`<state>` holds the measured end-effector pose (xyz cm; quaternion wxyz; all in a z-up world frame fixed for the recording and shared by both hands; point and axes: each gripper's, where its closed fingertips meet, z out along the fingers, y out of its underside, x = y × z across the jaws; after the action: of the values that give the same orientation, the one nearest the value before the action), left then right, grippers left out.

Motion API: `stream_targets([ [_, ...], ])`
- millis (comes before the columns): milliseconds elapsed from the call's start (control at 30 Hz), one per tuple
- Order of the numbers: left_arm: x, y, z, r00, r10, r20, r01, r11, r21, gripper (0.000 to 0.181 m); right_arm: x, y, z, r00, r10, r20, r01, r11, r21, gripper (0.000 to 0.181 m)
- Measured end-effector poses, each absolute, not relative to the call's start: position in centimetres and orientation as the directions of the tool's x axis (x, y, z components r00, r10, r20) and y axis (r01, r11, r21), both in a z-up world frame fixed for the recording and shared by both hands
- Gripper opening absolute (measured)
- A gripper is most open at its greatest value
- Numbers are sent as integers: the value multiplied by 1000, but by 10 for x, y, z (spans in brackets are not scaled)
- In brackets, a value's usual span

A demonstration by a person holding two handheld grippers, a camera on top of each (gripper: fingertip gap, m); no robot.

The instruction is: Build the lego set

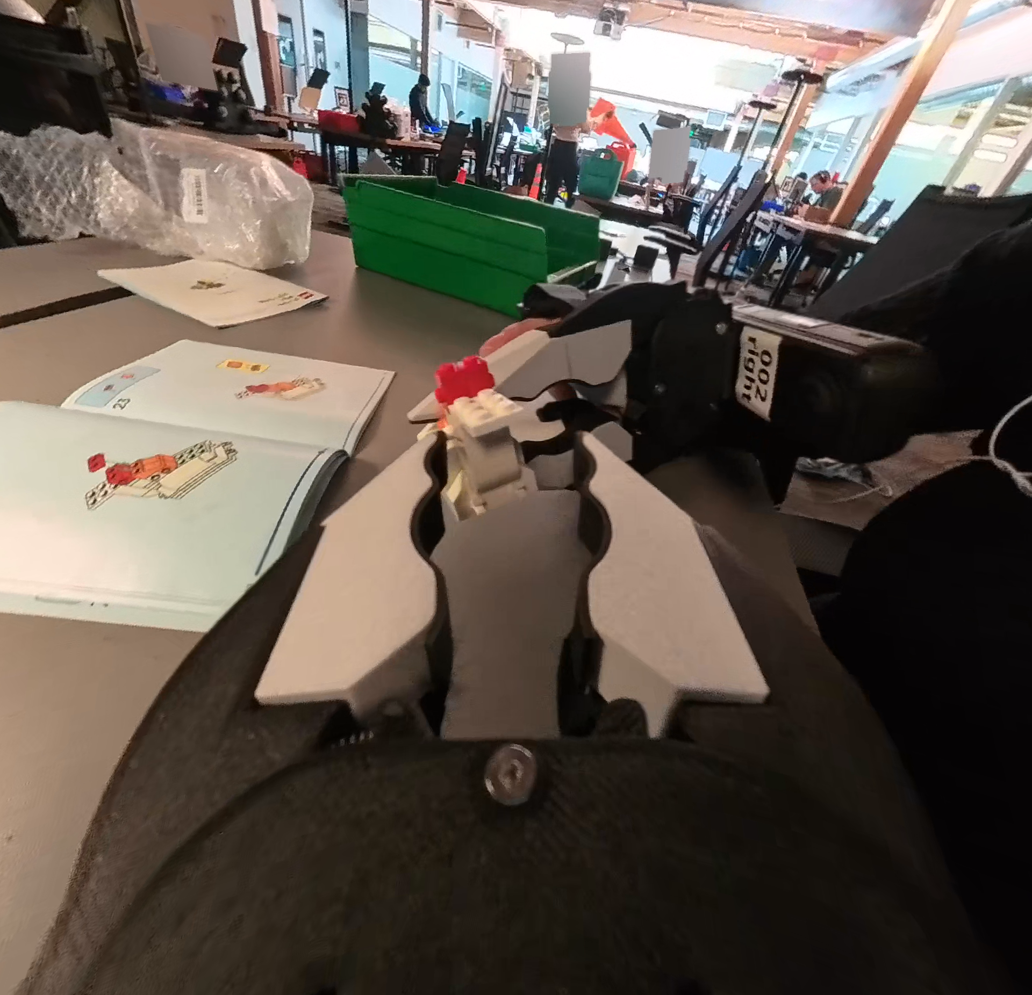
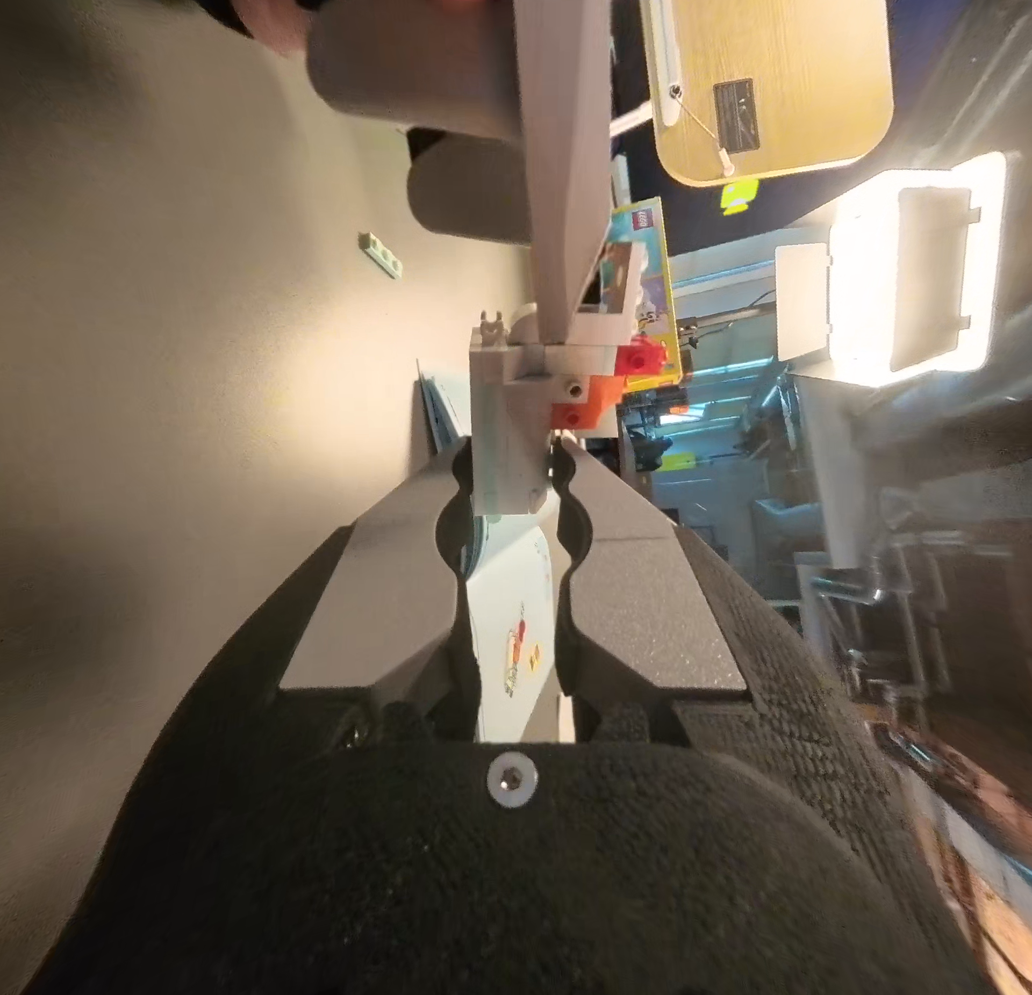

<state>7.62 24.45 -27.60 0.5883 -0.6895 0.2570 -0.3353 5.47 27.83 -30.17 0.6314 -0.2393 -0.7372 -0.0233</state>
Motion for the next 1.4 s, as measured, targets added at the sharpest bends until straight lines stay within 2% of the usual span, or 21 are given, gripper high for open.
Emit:
stream_targets([
  [100,81,240,-274,631,-768,113,10,-138,-990,52,55,277,-299,-68,309,949,362,894,-265,27],
  [233,85,232,-264,596,-798,88,32,-86,-996,59,56,273,-289,-26,361,932,312,889,-335,27],
  [400,75,238,-259,659,-750,58,41,-42,-998,67,58,270,-277,20,511,860,244,831,-499,26],
  [567,72,240,-258,649,-751,121,96,-77,-992,67,60,262,-261,36,643,765,147,754,-640,27],
  [667,72,241,-260,641,-751,160,123,-105,-987,68,61,269,-260,65,591,804,200,782,-591,27],
  [800,70,251,-269,690,-704,169,98,-140,-985,64,57,286,-278,22,388,921,437,825,-358,26],
  [900,71,259,-281,721,-667,190,75,-197,-977,56,53,281,-287,-37,238,971,491,850,-190,26],
  [1000,72,261,-285,724,-661,199,65,-222,-973,48,49,274,-288,-55,151,987,498,861,-104,27],
  [1133,74,260,-286,716,-670,199,53,-231,-971,41,48,272,-283,-46,78,996,511,858,-43,26],
  [1233,74,261,-291,730,-659,183,19,-249,-968,37,46,274,-287,-51,74,996,506,862,-38,26],
  [1300,74,261,-295,737,-657,160,-18,-255,-967,37,46,272,-290,-52,108,993,467,881,-71,26],
  [1333,73,261,-295,738,-657,155,-24,-255,-967,37,46,269,-292,-62,167,984,432,893,-124,27],
  [1400,69,262,-296,744,-649,156,-25,-261,-965,37,55,279,-298,-100,412,906,433,838,-333,54],
])
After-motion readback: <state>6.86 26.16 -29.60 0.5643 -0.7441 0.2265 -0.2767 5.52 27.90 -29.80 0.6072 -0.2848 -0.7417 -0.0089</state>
